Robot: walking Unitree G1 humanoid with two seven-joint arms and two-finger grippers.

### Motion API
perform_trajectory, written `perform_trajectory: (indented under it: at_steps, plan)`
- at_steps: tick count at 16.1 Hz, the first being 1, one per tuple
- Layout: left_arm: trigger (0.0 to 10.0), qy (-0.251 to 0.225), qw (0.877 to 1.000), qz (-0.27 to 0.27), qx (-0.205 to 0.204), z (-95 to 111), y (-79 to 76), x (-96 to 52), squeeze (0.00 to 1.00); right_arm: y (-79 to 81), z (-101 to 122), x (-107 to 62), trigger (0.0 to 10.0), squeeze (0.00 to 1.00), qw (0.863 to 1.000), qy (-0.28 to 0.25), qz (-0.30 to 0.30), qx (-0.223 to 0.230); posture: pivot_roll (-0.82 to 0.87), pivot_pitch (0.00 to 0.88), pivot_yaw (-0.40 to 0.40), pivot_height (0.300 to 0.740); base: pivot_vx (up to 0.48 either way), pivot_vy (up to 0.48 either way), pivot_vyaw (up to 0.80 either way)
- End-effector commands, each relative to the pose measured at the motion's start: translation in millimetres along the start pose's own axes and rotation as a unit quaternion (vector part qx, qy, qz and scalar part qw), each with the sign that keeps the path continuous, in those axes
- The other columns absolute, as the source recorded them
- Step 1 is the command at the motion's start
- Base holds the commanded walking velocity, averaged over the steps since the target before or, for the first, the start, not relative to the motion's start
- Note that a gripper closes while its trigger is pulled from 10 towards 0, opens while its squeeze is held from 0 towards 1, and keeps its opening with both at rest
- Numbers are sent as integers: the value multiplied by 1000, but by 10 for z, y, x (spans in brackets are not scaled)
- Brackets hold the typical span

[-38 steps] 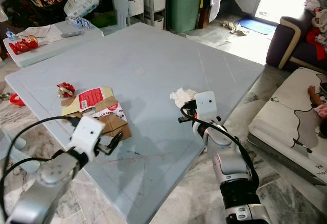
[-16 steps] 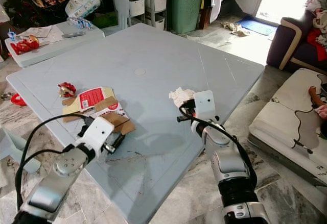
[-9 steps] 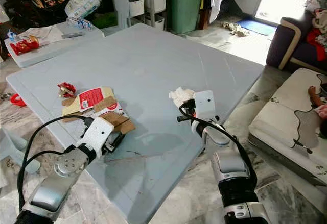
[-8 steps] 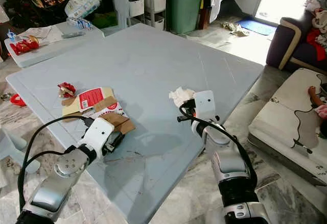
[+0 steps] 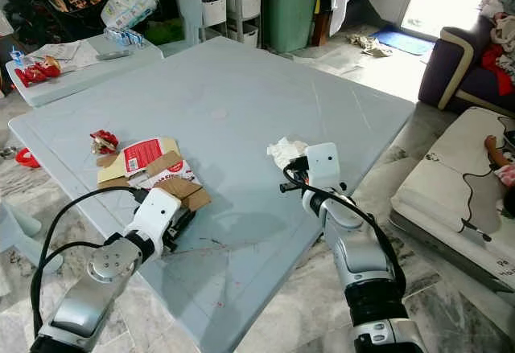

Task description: Picking trash to rubbish bin

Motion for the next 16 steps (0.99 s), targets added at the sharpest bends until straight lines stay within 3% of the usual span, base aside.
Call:
perform_trajectory:
  at_steps: [1, 4, 10, 16]
  plan:
    - [0, 11, 1000, 18, -12, -74, 77, -20, 0, -17, 42, -11, 0, 0, 1000, -6, -3, 1, 37, 3, -31, 740, 0, 0, 0]
    - [0, -1, 999, 38, -22, -38, 131, -27, 0, -24, 40, -10, 0, 0, 1000, -5, -3, 0, 37, 2, -35, 740, 0, 0, 0]
    - [0, -61, 991, 121, -21, 186, 407, -41, 0, -38, 63, 14, 0, 0, 1000, -7, -4, -2, 40, 0, -38, 740, 0, 0, 0]
    - [0, -112, 982, 151, -19, 358, 455, -44, 0, -22, 46, 24, 0, 0, 1000, -8, -4, 0, 50, 0, -47, 740, 0, 0, 0]
Point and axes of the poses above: a point about 5 cm out from each wrist's last joint towards the gripper, its own x axis pointing out of the wrist towards the gripper, its own z axis along the axis of the wrist's last joint, y = z × x, the point moved 3 cm from there along x, pointing out of the wrist towards the gripper, and after that the axes turned 3 degrees about x, right-handed, at the moved point
